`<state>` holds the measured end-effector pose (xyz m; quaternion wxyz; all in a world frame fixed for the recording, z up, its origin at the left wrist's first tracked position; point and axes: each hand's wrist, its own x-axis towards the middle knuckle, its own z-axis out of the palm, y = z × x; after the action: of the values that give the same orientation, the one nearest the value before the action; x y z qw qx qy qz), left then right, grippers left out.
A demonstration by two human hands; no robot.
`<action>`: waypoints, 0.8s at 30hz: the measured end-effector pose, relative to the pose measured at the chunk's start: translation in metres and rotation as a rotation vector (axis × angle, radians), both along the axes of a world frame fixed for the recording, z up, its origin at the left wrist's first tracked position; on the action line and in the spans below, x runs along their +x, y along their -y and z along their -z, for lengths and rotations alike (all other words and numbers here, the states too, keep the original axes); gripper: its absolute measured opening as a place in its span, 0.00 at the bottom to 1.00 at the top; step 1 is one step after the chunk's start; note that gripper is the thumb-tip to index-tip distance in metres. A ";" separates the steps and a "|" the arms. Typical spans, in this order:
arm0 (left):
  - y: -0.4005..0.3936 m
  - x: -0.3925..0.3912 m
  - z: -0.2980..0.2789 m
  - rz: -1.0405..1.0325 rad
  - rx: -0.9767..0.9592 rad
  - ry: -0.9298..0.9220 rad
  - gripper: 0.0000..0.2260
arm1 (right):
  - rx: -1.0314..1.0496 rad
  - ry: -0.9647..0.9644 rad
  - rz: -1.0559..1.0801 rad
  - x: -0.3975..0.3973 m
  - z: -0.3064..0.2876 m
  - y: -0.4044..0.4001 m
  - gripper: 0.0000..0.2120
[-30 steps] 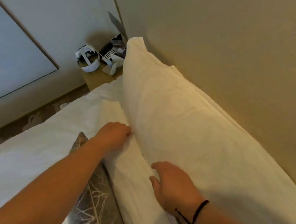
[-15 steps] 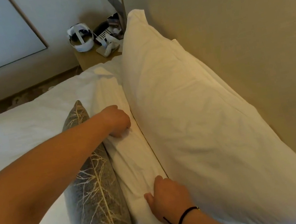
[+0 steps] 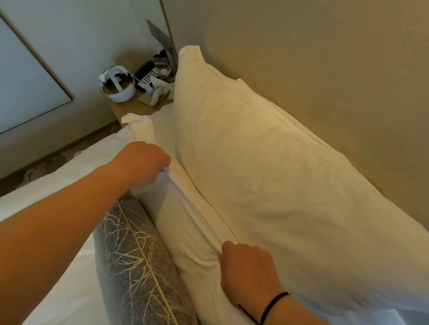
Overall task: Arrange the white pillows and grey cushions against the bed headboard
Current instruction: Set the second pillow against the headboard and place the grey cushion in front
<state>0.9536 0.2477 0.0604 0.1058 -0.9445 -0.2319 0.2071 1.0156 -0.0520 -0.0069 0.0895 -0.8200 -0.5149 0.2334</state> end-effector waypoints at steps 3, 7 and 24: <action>0.003 -0.014 0.001 -0.025 0.102 0.083 0.07 | 0.033 0.053 -0.006 0.001 -0.005 -0.002 0.09; 0.019 -0.017 0.019 0.110 0.005 0.085 0.05 | 0.036 -0.054 0.008 0.000 -0.001 0.007 0.12; 0.056 0.020 0.027 0.049 -0.526 0.184 0.07 | -0.070 -0.503 0.004 0.043 -0.048 0.074 0.12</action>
<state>0.9738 0.1912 0.0339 -0.1594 -0.9597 -0.1559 0.1709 1.0582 -0.1259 0.0407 0.1869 -0.7397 -0.4664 0.4475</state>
